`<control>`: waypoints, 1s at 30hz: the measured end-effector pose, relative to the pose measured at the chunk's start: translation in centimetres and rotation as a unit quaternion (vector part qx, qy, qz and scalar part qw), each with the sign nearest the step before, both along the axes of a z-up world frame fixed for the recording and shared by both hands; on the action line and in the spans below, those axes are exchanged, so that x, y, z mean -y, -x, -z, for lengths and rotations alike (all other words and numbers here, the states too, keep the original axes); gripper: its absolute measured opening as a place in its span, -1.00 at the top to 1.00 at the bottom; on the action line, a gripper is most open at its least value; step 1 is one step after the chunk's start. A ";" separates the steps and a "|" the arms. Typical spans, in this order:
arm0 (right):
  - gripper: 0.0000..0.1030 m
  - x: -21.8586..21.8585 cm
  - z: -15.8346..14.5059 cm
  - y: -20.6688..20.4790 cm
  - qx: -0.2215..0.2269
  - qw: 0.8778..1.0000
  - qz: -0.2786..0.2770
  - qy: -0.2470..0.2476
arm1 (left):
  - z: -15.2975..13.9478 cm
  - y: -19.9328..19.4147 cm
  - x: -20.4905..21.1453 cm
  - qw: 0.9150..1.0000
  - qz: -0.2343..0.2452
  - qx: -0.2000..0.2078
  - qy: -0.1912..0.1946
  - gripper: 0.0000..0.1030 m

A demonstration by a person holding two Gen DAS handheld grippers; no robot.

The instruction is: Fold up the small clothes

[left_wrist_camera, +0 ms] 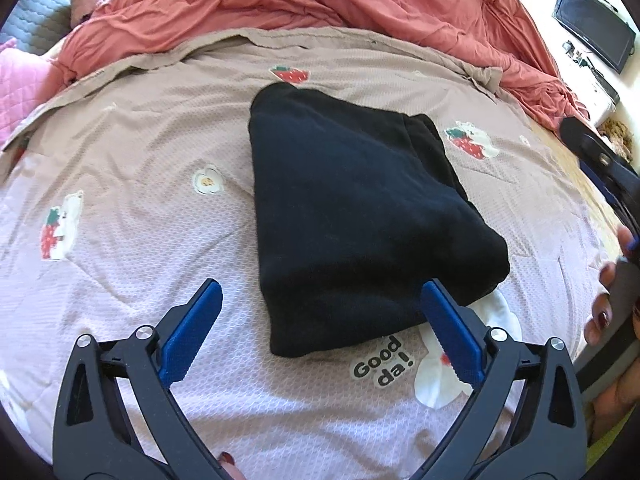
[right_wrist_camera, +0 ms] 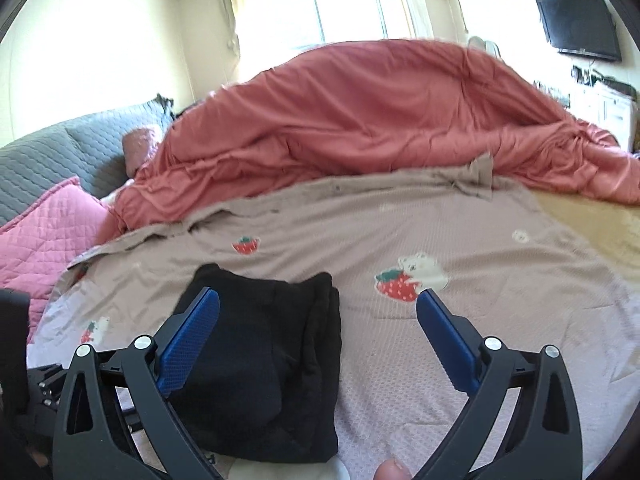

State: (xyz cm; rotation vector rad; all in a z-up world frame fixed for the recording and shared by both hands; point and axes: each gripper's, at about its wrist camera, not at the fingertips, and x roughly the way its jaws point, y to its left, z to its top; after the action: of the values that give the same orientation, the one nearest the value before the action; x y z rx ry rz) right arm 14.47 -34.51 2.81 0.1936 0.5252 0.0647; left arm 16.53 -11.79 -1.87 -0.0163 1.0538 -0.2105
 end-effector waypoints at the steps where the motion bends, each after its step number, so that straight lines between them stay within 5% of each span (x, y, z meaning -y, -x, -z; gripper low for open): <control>1: -0.91 0.0 -0.3 0.5 0.005 1.000 0.001 -0.002 | -0.3 0.2 -0.1 1.000 0.000 0.003 -0.001 -0.82; 11: -0.91 -0.2 -2.0 6.2 -0.011 1.000 -0.005 -0.016 | -2.9 3.4 -1.9 0.999 -0.004 0.035 -0.011 -0.83; 30: -0.91 -4.0 -2.1 12.5 -0.075 0.996 -0.023 0.031 | -4.7 9.8 -4.8 0.999 -0.002 0.044 0.001 -0.83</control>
State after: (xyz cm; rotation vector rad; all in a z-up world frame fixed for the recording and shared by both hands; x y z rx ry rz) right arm 2.00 -30.52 4.87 0.1258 0.6795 0.0786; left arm 6.76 -6.99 2.85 -0.0113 0.9662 -0.2075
